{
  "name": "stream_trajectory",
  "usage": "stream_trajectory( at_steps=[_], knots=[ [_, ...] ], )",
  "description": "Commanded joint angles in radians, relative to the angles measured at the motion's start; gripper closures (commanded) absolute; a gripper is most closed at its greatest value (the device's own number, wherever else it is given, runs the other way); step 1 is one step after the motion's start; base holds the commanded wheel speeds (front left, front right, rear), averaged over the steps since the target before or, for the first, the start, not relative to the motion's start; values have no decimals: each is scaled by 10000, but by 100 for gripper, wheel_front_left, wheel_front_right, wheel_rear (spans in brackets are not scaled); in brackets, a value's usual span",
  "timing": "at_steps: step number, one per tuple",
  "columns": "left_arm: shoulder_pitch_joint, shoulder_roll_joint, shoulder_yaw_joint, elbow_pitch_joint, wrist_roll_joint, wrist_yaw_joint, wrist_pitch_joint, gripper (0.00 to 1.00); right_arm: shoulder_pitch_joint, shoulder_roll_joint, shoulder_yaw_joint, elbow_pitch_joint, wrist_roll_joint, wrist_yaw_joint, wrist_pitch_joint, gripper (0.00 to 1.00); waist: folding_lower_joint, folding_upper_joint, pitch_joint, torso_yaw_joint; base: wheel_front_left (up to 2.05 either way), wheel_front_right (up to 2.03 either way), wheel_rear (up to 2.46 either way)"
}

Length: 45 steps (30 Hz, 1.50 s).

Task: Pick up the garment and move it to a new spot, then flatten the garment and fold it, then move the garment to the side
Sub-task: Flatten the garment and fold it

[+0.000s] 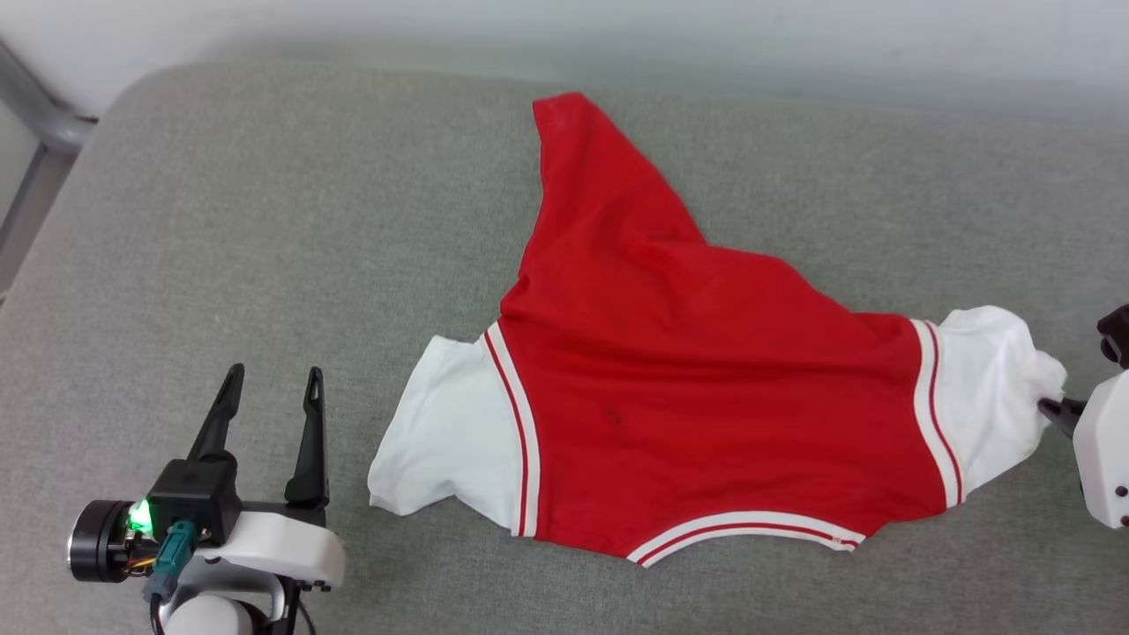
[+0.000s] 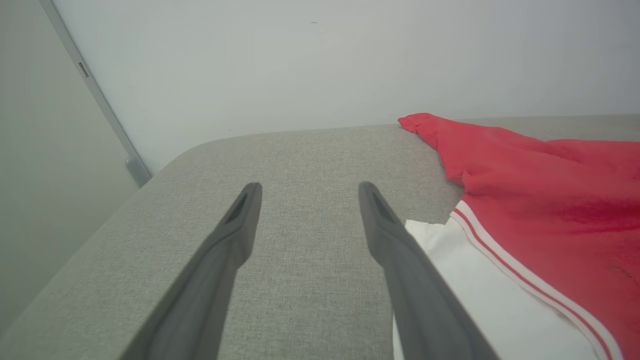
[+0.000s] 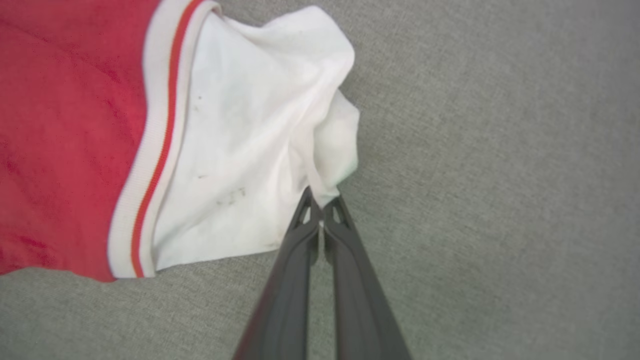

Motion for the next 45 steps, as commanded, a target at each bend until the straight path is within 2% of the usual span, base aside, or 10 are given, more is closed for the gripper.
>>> stream_trajectory(
  at_steps=[1, 6, 10, 19, 25, 33, 40, 45],
  knots=[
    [53, 108, -19, 88, -58, -98, 15, 0, 152, 2, -89, -98, 32, -10, -189, 100, 0, 0, -336, -102, 0, 0, 0],
    [-231, 770, -233, 134, -317, -650, 1040, 0, 689, -107, -361, -674, 111, -10, -768, 100, 0, 0, -830, -222, 0, 0, 0],
    [-530, 1461, -626, -104, -978, -941, 2597, 0, 1145, -26, -603, -1111, -11, -10, -864, 100, 0, 0, -997, -302, 0, 0, 0],
    [-1449, 3575, -2370, -1183, -3940, -1011, 6993, 0, 1773, 368, -1350, -1721, -496, -10, -719, 100, 0, 0, -891, -410, 0, 0, 0],
    [-1913, 4459, -3312, -1430, -5339, -1014, 9141, 0, 1795, 619, -1690, -2022, -824, -11, -536, 100, 0, 0, -622, -551, 0, 0, 0],
    [-2270, 4984, -4286, -964, -6044, -1014, 10151, 0, 1503, 835, -1826, -2299, -1084, -11, -340, 100, 0, 0, -174, -844, 0, 0, 0],
    [-2554, 5272, -5014, -187, -6311, -1015, 10130, 0, 1212, 861, -1849, -2403, -1195, -11, -263, 100, 0, 0, 305, -1031, 0, 0, 0],
    [-2665, 5247, -5543, 521, -6533, -1014, 10109, 0, 1007, 874, -1777, -2473, -1232, -11, -251, 100, 0, 0, 615, -1132, 0, 0, 0]
  ],
)
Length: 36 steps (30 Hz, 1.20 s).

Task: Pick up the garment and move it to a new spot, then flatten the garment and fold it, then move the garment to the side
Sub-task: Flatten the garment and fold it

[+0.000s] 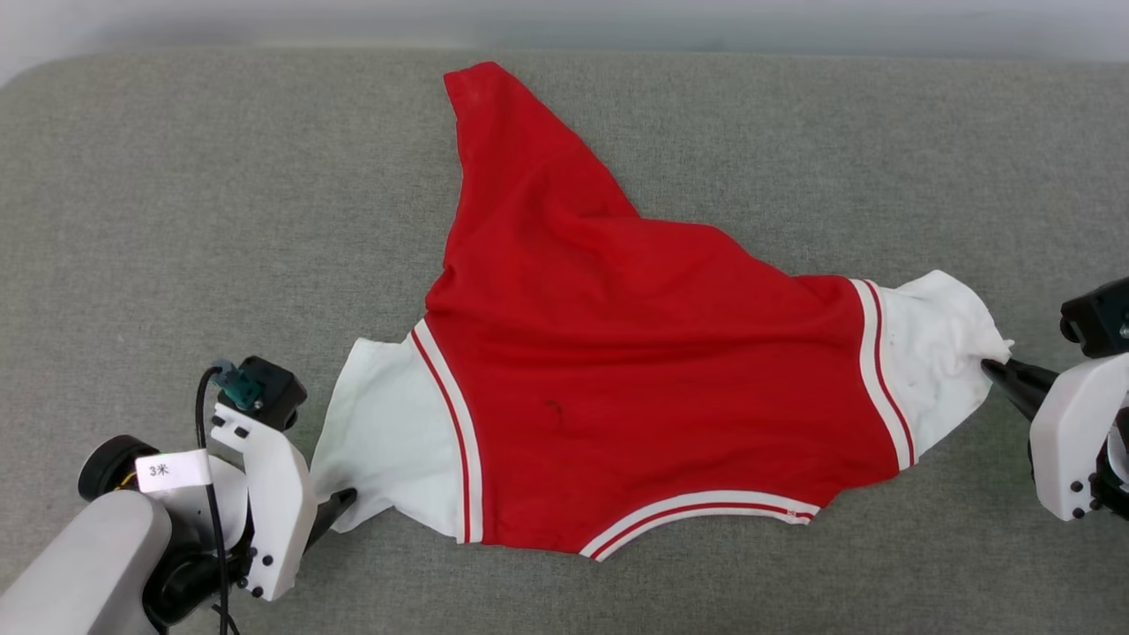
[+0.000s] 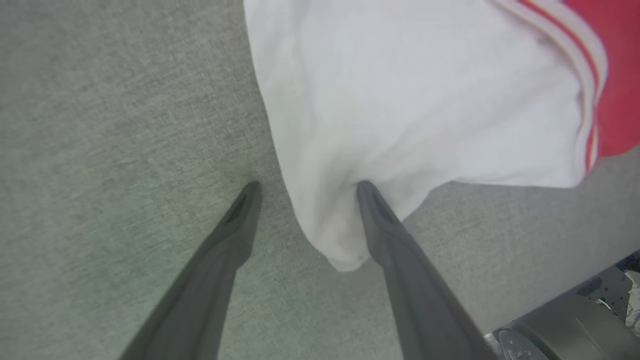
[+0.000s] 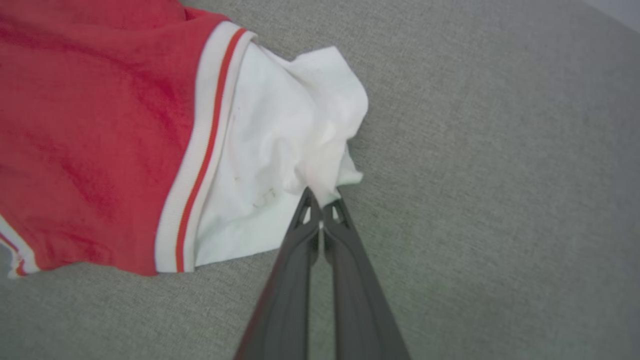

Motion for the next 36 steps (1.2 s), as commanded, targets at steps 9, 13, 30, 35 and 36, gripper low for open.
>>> stream_trajectory(
  at_steps=[9, 13, 30, 35, 36],
  knots=[
    [44, -212, -1368, 808, -894, -8, 198, 83, -252, 133, 211, 119, -10, -11, -98, 100, -1, 0, 105, -120, 0, 0, 0],
    [159, -101, -1571, 916, -1323, -12, -58, 100, -38, 198, 324, 246, 104, -11, -242, 100, -1, 0, -289, -101, 0, 0, 0],
    [320, 303, 230, -1332, -2705, 68, -3208, 100, 486, 309, -560, -703, 1019, -11, -1350, 100, -1, 0, -2089, 146, 0, 0, 0],
    [-118, 234, 994, -2396, -2762, 252, -3999, 100, 414, 443, -1314, -1358, 1510, -11, -1544, 100, -1, 0, -2361, 270, 0, 0, 0],
    [-245, 202, 1111, -2576, -2706, 325, -4119, 100, 362, 464, -1496, -1523, 1611, -9, -1585, 100, -1, 0, -2396, 289, 0, 0, 0]
  ],
)
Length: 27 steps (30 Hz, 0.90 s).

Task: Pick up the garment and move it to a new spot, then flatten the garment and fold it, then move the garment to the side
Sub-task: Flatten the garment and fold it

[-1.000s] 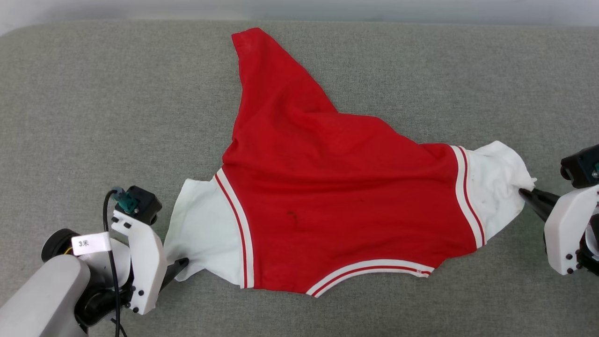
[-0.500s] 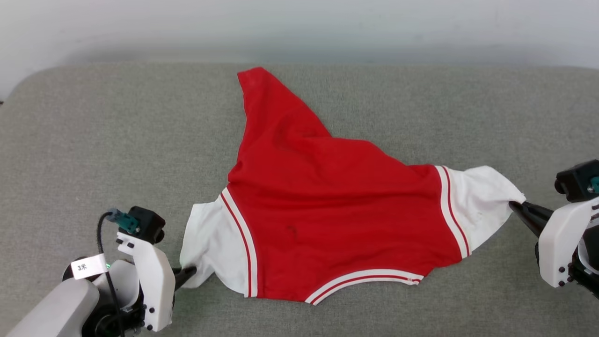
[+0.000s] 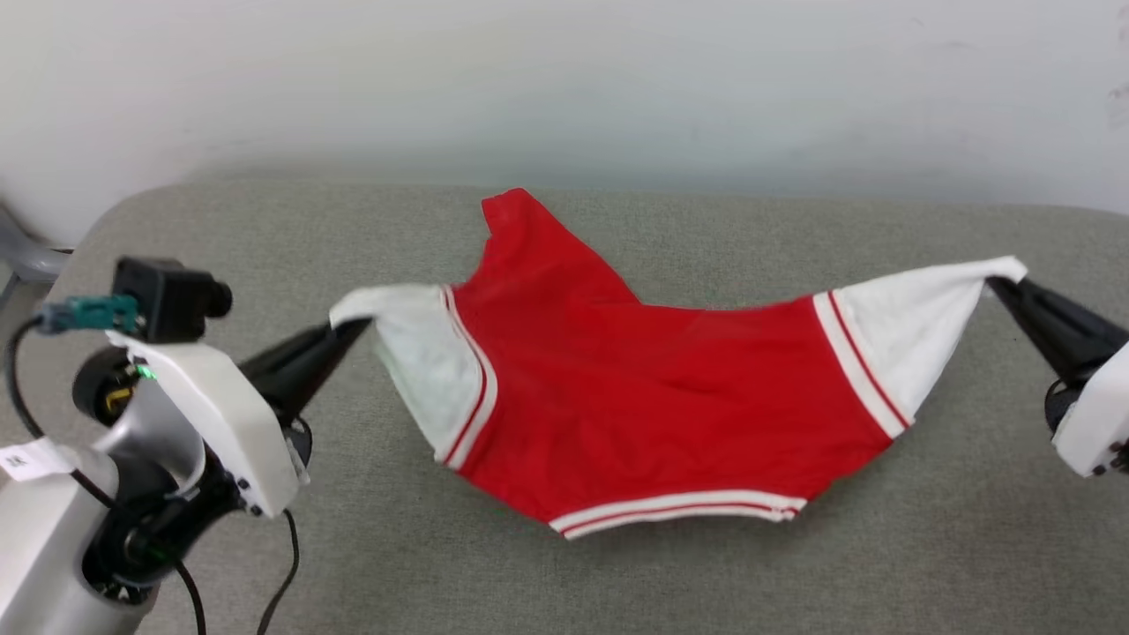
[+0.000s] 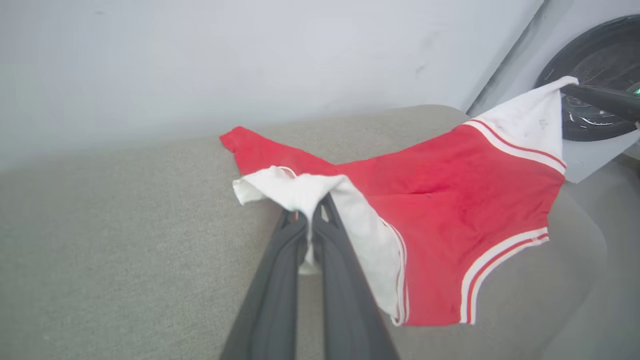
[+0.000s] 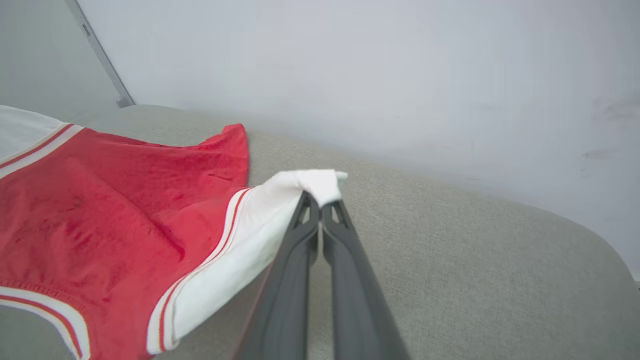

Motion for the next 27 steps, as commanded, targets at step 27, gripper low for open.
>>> stream_trajectory(
  at_steps=[27],
  knots=[
    [-6484, -1687, 730, 490, 2107, 589, -1744, 100, -4363, 1334, -2545, -1433, -716, -9, 158, 100, 0, 0, 1440, -256, 0, 0, 0]
  ],
)
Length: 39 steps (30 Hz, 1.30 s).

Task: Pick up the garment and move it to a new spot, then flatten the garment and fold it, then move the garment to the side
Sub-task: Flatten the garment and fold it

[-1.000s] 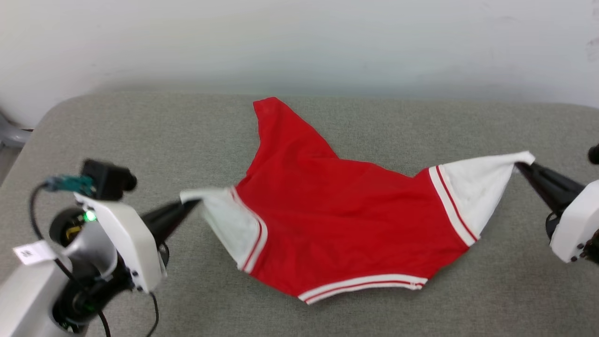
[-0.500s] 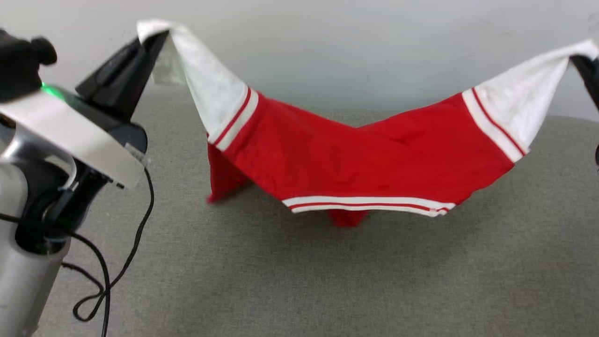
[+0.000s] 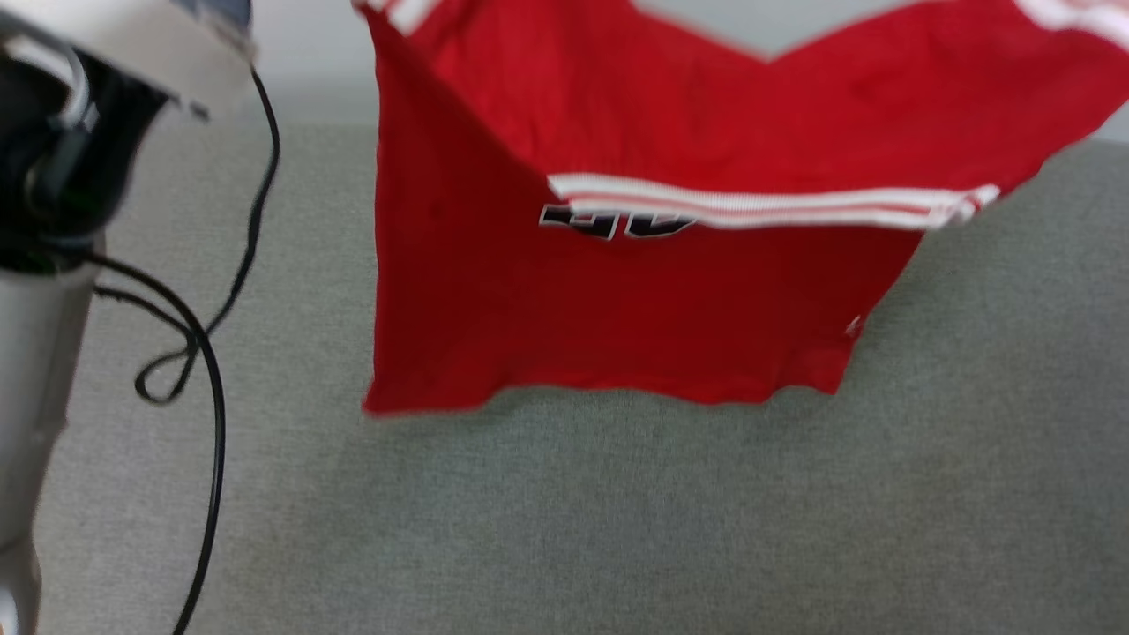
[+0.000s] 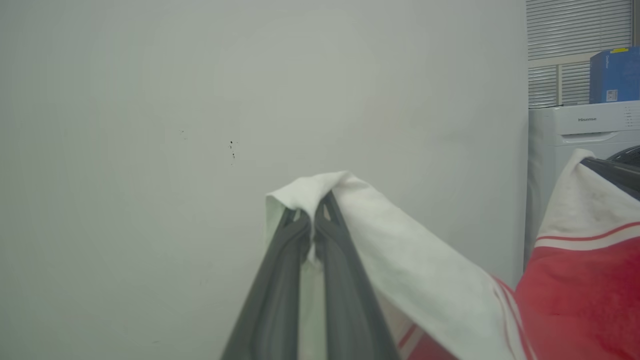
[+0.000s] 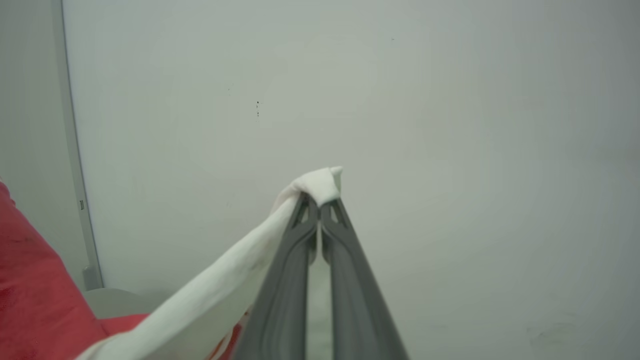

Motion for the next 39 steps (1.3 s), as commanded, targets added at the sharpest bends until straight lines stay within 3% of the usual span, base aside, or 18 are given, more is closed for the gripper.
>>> stream_trajectory(
  at_steps=[1, 13, 21, 30, 39],
  knots=[
    [-426, -80, 24, 152, 123, 26, -17, 100, -493, 119, 3, 100, -121, -7, 44, 100, 0, 0, 705, -124, 0, 0, 0],
    [-4674, -705, -39, 2524, 899, -332, -515, 100, -5448, 239, 466, 2442, -1200, -7, -509, 100, 0, 0, 3609, -367, 0, 0, 0],
    [-6083, -993, -240, 4232, 1318, -499, -1332, 100, -7511, 583, 1163, 4302, -1688, -7, -1505, 100, 0, 0, 4702, -338, 0, 0, 0],
    [-5221, -878, -467, 5284, 1239, -701, -2434, 100, -6904, 730, 2153, 5511, -1432, -7, -2543, 100, 0, 0, 4777, -304, 0, 0, 0],
    [-2247, -553, -525, 4808, 827, -640, -3407, 100, -4317, 600, 3120, 5404, -770, -7, -3498, 100, 0, 0, 3664, -356, 0, 0, 0]
  ],
)
